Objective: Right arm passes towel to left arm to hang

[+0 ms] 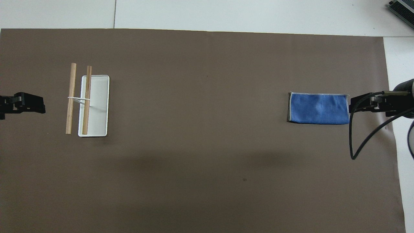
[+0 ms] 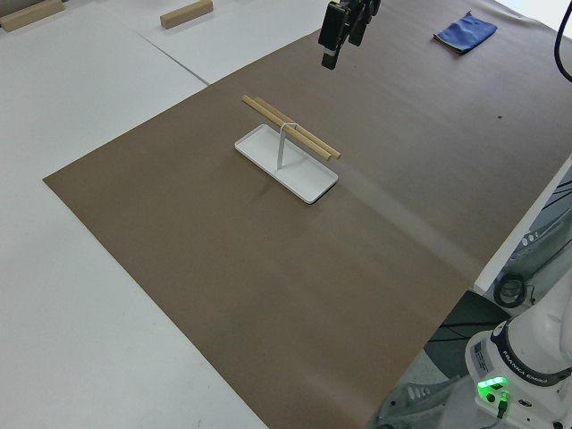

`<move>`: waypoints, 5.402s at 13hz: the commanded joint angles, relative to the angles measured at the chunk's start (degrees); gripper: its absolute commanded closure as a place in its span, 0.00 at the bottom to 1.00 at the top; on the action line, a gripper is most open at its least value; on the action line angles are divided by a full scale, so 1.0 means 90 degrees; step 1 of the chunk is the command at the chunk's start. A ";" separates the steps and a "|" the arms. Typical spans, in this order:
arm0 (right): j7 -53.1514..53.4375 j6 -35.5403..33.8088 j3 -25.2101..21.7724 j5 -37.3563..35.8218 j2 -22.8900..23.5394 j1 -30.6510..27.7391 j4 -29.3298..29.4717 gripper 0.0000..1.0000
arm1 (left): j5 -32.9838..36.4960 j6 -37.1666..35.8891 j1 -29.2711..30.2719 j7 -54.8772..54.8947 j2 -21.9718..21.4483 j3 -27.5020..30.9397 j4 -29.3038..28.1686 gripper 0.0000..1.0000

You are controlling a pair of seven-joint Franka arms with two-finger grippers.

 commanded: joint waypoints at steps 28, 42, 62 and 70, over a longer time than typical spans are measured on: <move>-0.1275 0.4776 0.0001 0.0010 0.1658 -0.1074 -0.2016 0.00 | -0.0092 0.0052 0.0072 0.0048 -0.0186 -0.0030 -0.0206 0.00; -0.1392 0.5676 0.0010 0.0010 0.2665 -0.1230 -0.2133 0.38 | -0.0092 0.0052 0.0072 0.0048 -0.0186 -0.0030 -0.0206 0.00; 0.2101 0.4495 0.0186 0.0918 0.1065 0.0701 -0.2006 1.00 | -0.0092 0.0052 0.0072 0.0048 -0.0186 -0.0030 -0.0206 0.00; 0.4924 0.4319 0.0333 0.2420 0.0946 0.1817 -0.1207 1.00 | -0.0092 0.0062 0.0072 0.0048 -0.0186 -0.0030 -0.0206 0.00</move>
